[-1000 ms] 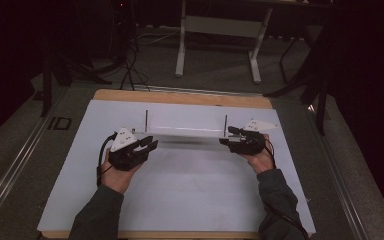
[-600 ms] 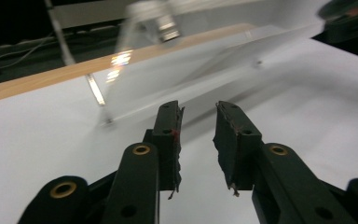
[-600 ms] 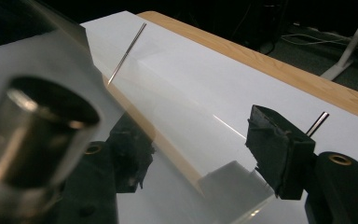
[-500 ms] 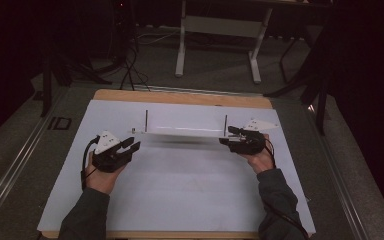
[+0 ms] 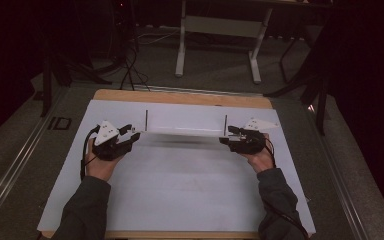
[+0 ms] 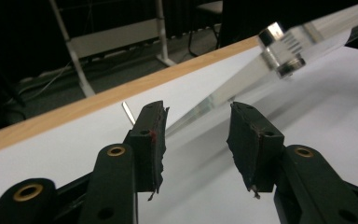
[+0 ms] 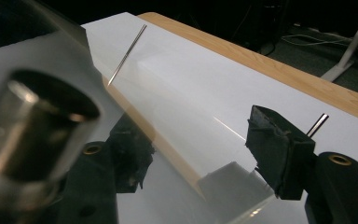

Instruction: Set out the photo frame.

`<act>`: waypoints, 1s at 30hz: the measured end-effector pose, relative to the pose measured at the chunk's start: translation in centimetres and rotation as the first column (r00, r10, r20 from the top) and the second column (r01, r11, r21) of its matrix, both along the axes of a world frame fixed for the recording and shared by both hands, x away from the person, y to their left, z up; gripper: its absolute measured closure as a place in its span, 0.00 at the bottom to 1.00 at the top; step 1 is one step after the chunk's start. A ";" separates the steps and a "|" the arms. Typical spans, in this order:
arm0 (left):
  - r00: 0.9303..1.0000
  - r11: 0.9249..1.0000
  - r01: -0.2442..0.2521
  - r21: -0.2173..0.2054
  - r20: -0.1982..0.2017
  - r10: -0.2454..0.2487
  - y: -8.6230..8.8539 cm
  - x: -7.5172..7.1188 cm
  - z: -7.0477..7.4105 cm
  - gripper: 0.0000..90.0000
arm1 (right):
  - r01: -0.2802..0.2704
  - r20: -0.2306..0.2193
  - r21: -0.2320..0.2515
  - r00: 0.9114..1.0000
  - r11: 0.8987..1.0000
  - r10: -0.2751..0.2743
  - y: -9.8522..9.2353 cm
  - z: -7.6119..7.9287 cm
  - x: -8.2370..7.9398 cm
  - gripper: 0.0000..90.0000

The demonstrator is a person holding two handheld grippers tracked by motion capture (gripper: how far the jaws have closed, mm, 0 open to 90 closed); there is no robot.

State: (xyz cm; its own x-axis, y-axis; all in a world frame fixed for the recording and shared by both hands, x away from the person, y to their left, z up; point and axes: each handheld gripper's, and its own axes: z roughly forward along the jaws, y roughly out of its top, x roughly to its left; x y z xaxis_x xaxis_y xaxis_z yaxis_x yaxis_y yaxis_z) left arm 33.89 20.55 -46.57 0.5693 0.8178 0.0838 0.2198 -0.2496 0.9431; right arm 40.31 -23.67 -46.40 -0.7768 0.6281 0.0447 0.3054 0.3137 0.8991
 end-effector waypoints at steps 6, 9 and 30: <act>0.999 0.999 0.034 -0.033 0.033 -0.033 0.1 0.6 -0.5 0.60 | -0.002 -0.002 0.010 1.000 1.000 0.002 -0.1 0.1 0.3 0.43; 0.997 0.998 0.052 -0.045 0.051 -0.050 0.2 0.9 -0.6 0.58 | -0.004 -0.003 0.017 1.000 1.000 0.004 -0.1 0.2 0.4 0.43; 1.000 1.000 0.023 0.012 0.003 -0.023 -1.1 2.7 2.1 0.54 | -0.010 -0.067 0.072 0.998 0.997 0.015 -0.4 1.6 1.9 0.46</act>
State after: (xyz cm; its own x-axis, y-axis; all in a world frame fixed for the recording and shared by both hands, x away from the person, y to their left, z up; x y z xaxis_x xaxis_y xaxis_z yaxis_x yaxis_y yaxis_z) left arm 36.57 19.50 -44.45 0.5876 0.8035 0.0952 0.2106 -0.2654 0.9408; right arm 42.22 -24.04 -44.75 -0.7781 0.6120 0.1417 0.3626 0.2534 0.8968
